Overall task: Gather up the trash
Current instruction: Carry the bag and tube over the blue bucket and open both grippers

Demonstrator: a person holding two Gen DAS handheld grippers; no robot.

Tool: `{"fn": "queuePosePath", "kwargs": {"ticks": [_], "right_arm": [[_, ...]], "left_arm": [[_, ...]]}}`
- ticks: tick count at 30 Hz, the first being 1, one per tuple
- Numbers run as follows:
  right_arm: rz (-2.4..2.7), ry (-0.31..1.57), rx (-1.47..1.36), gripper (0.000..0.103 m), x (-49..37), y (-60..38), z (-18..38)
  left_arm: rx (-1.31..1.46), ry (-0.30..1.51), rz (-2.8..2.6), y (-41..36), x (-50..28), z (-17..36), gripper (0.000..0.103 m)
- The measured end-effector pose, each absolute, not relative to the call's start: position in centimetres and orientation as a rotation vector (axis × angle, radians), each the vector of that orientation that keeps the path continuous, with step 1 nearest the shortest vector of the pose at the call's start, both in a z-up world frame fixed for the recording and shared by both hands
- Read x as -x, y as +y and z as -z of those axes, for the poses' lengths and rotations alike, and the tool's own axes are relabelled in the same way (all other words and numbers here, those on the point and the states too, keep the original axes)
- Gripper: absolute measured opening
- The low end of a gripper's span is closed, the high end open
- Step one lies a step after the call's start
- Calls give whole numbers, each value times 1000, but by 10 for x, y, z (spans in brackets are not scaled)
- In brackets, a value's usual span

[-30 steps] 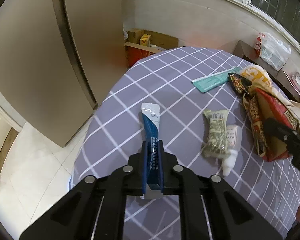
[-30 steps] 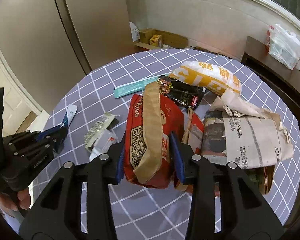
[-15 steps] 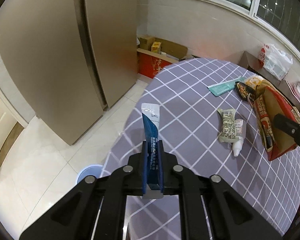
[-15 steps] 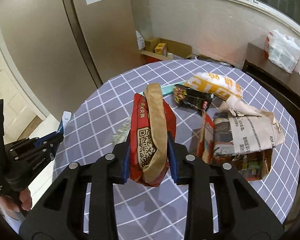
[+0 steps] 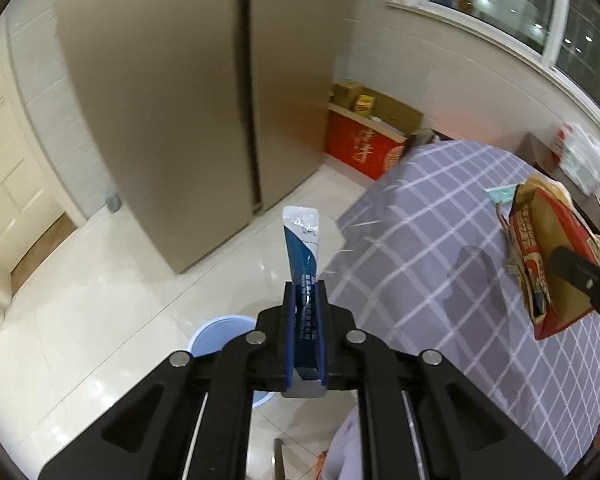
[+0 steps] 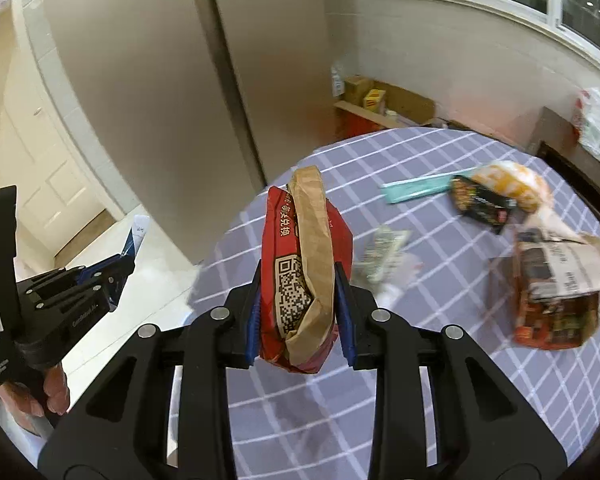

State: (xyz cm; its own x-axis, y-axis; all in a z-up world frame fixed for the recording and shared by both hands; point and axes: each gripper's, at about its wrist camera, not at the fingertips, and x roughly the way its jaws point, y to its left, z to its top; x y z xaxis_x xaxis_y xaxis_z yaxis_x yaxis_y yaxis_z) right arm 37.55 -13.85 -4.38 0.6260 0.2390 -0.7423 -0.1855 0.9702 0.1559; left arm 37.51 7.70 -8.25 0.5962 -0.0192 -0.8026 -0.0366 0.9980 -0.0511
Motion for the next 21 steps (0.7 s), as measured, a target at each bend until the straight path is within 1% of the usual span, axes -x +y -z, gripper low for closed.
{"fn": "queuePosePath", "kwargs": {"ticks": [8,15,18,20,21], "right_arm": [[-335,881,-51,30,-379,-90,53],[-412,915,-19,30,-382,-50,68],[-407,899,24,31,-381,-35,71],[-430,907,19,31,-383,-28,71],[-444,912,18,31,-383,-25,72]], "left_arm": [[109,960,-111,132,-360,94,9],[126,988,-150,161,-351,106,9],[127,1001,-154,166,-352,111,9],[120,1001,-150,170,-354,114,11],[121,997,-149,170,-355,114,19]]}}
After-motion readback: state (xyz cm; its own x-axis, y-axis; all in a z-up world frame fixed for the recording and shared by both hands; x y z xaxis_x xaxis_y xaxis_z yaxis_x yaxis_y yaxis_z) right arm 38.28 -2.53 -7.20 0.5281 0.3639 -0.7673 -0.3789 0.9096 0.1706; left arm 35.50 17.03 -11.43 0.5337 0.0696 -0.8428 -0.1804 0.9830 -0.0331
